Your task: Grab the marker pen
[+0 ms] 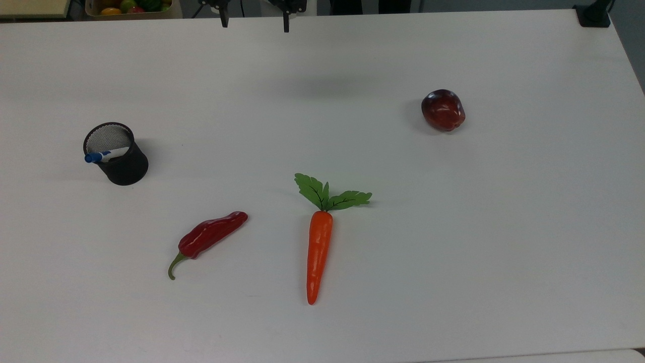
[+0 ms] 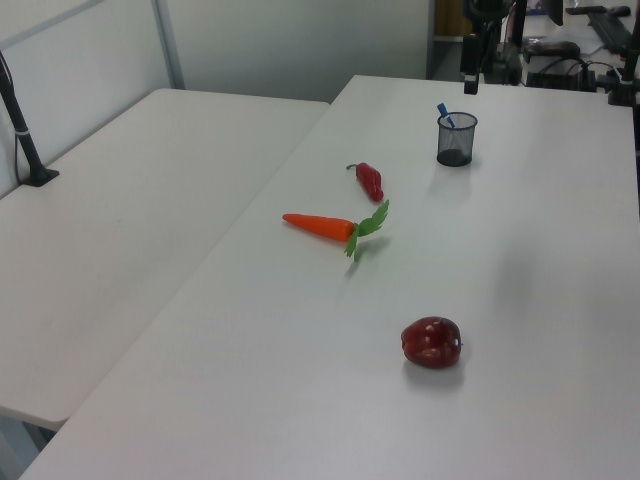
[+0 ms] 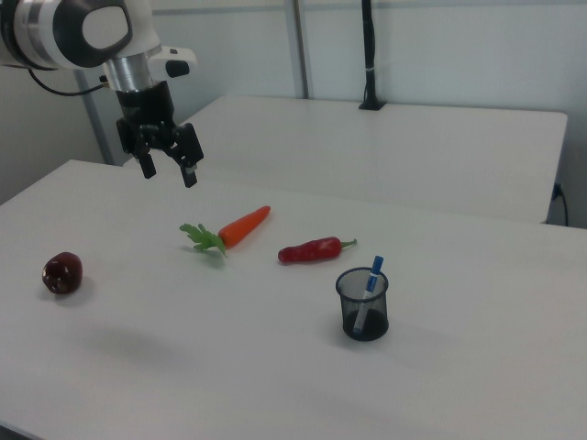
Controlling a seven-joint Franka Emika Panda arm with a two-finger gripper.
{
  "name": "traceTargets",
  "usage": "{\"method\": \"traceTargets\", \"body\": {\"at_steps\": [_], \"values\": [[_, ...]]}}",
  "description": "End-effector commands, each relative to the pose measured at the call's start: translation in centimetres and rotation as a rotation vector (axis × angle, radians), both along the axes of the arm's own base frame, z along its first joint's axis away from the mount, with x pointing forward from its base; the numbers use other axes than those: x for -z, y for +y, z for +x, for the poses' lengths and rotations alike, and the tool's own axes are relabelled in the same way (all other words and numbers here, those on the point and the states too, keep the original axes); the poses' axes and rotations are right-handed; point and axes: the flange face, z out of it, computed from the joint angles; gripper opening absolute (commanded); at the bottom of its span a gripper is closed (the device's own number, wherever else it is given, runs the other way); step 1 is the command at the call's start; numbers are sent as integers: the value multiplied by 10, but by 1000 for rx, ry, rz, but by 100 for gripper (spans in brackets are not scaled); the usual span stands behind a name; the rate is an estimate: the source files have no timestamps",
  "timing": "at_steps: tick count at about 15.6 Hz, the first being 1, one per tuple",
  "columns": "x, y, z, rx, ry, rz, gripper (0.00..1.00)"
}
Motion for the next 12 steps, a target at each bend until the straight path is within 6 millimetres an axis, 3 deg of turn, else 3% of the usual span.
{"method": "traceTargets", "body": {"at_steps": [1, 12], "values": [[0, 1, -8, -14, 24, 20, 100], [1, -4, -9, -15, 41, 19, 100]]}}
